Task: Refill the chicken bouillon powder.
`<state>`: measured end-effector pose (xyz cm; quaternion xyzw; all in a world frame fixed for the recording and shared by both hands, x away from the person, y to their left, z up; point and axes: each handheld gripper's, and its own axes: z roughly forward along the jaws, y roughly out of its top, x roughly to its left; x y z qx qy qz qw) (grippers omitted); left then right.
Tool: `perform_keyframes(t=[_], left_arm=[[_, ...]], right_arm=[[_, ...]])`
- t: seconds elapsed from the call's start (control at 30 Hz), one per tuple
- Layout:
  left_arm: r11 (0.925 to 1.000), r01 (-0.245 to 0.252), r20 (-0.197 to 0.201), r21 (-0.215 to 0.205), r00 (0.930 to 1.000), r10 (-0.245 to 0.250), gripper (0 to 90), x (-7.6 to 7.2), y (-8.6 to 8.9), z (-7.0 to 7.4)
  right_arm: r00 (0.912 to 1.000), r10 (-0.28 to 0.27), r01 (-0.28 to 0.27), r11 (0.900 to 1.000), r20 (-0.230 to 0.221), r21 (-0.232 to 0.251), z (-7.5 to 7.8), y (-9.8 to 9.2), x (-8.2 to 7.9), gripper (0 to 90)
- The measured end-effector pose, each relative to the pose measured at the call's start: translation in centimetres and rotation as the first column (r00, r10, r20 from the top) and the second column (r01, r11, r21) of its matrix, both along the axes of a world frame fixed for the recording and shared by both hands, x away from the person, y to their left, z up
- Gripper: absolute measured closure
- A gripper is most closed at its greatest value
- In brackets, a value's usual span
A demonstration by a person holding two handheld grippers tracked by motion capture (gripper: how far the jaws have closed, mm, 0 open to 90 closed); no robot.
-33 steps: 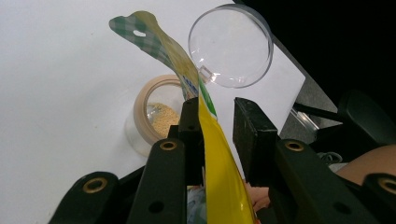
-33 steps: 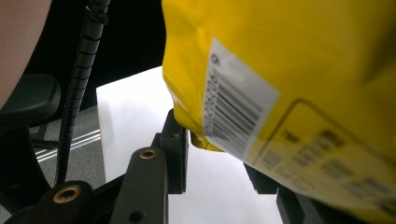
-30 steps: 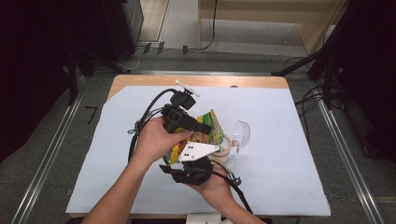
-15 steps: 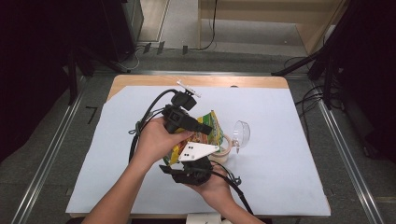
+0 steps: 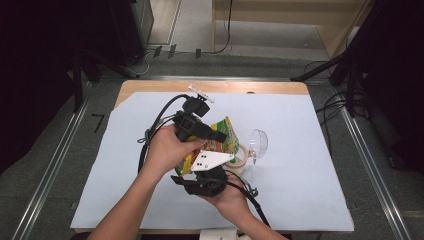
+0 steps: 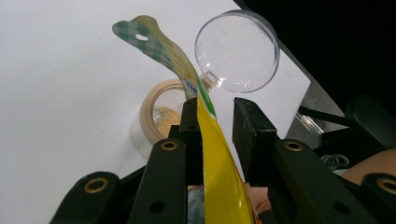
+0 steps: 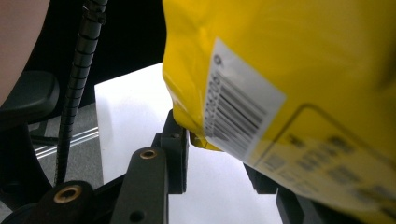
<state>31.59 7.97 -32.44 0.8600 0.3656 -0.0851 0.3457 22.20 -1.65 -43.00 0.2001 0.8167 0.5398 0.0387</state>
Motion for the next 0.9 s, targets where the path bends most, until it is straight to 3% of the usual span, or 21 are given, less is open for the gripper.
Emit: perform_keyframes(t=[0.1, 0.33, 0.57, 0.9], left_arm=[[1.0, 0.006, -0.007, 0.004, 1.0, -0.006, 74.4, 0.1, -0.2, 0.0], [0.9995, 0.03, -0.006, -0.004, 0.9995, -0.03, 74.3, 0.4, -0.6, 0.2], [0.9997, 0.019, -0.006, -0.015, 0.9998, -0.019, 74.7, 1.1, -0.1, 0.5], [0.9993, 0.034, -0.001, -0.015, 0.9994, -0.034, 74.5, 1.0, -0.5, 0.3]], right_arm=[[0.9998, 0.001, -0.001, 1.0, -0.017, 0.01, 0.0, -0.1, -0.1, 63.8], [0.9996, -0.025, 0.025, 1.0, -0.013, 0.008, 0.1, -0.3, -0.1, 66.7], [0.9984, -0.036, 0.037, 0.999, -0.045, 0.013, 0.6, 0.1, 0.5, 66.8], [0.9988, -0.033, 0.033, 0.999, -0.035, 0.005, 0.3, -0.3, 0.6, 68.0]])
